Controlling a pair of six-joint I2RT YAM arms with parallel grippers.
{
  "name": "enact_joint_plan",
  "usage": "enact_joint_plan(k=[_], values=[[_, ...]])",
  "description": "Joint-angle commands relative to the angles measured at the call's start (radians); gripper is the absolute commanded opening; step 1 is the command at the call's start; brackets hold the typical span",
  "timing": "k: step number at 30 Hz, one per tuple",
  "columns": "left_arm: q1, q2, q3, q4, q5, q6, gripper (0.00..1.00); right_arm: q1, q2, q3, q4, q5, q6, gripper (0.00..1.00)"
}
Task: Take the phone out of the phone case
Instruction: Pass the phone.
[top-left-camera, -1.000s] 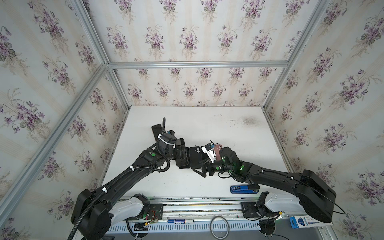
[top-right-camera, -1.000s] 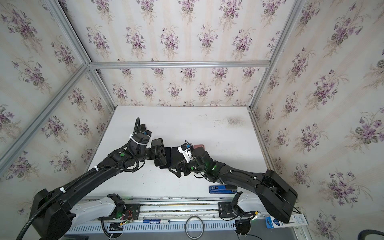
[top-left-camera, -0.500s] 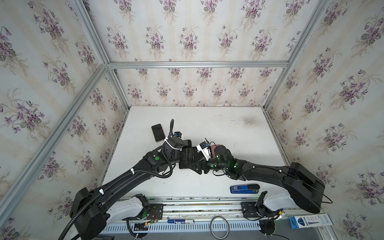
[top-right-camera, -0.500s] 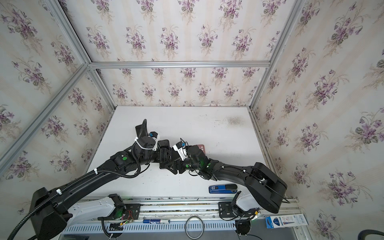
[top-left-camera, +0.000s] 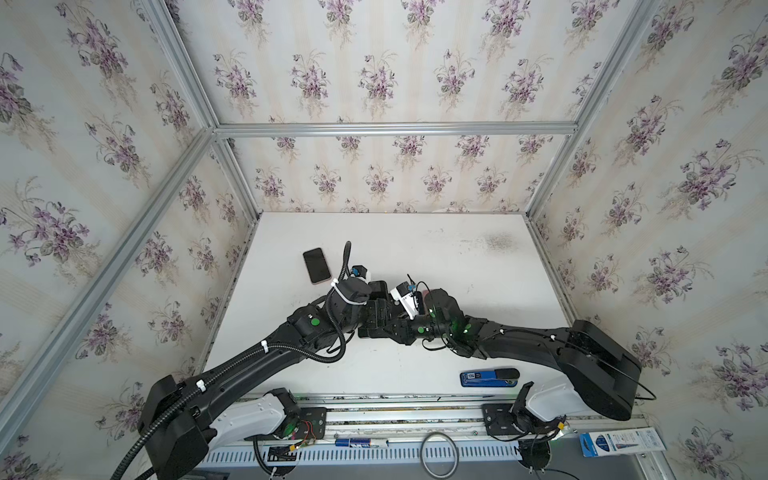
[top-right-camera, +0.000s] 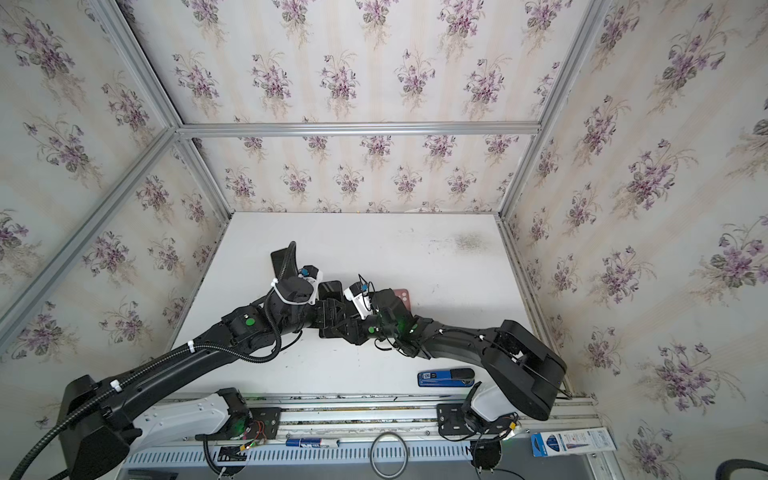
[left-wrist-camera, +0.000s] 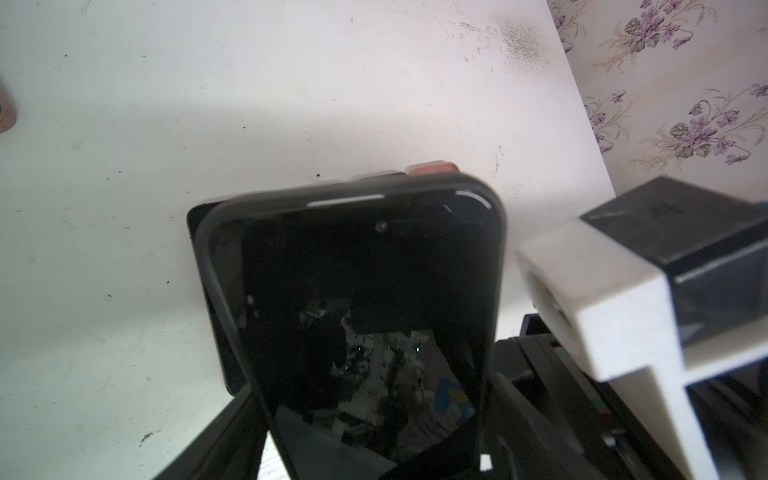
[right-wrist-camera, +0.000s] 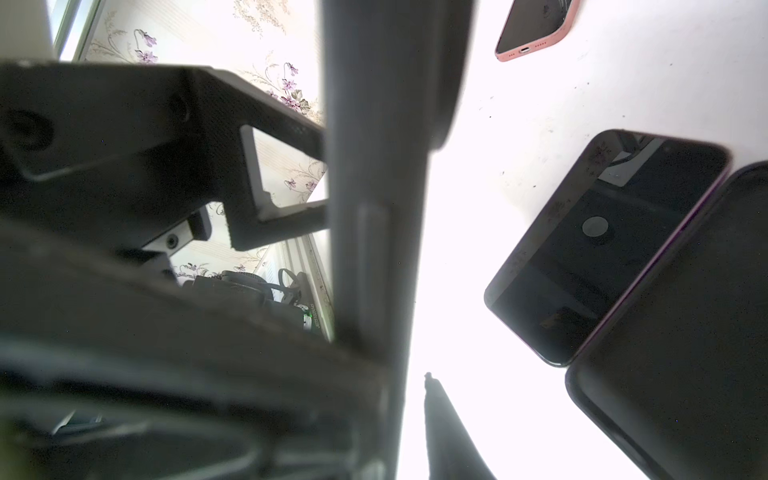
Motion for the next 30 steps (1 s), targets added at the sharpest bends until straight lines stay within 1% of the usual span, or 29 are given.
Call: enact_joint_plan(k=[1,3,5,6,11,15,16,19,22,27,30], values=[[-0.007,-0.008,-0.005,0.083,-0.018,-0.004,0.50,0.000,-0.015,0.014,0.025,-0.006,0.009,0.17],[-0.009,-0.012,-0.010,0.096,-0.019,-0.001,0.50,0.000,-0.025,0.020,0.003,-0.006,0.007,0.09],[-0.010,-0.015,-0.016,0.113,-0.008,0.005,0.54,0.000,-0.036,0.021,-0.008,-0.005,0.007,0.03],[-0.011,-0.017,-0.016,0.118,-0.004,0.007,0.60,0.001,-0.039,0.021,-0.013,-0.005,0.008,0.00],[-0.011,-0.039,-0.014,0.136,-0.008,0.028,0.81,0.000,-0.071,0.012,-0.032,0.003,0.011,0.00],[-0.008,-0.068,-0.007,0.142,-0.031,0.074,0.93,0.001,-0.106,0.012,-0.079,0.012,-0.004,0.00],[-0.005,-0.078,-0.003,0.143,-0.037,0.086,0.99,0.001,-0.117,0.013,-0.098,0.019,-0.014,0.00],[0.013,-0.105,0.011,0.141,-0.051,0.115,1.00,0.001,-0.158,0.012,-0.148,0.037,-0.043,0.00],[0.040,-0.124,0.025,0.130,-0.041,0.148,1.00,0.001,-0.207,0.013,-0.205,0.060,-0.077,0.00],[0.092,-0.156,0.044,0.117,-0.003,0.219,1.00,-0.011,-0.294,0.015,-0.313,0.102,-0.153,0.00],[0.117,-0.168,0.057,0.113,0.037,0.282,1.00,-0.050,-0.349,0.012,-0.350,0.093,-0.187,0.00]])
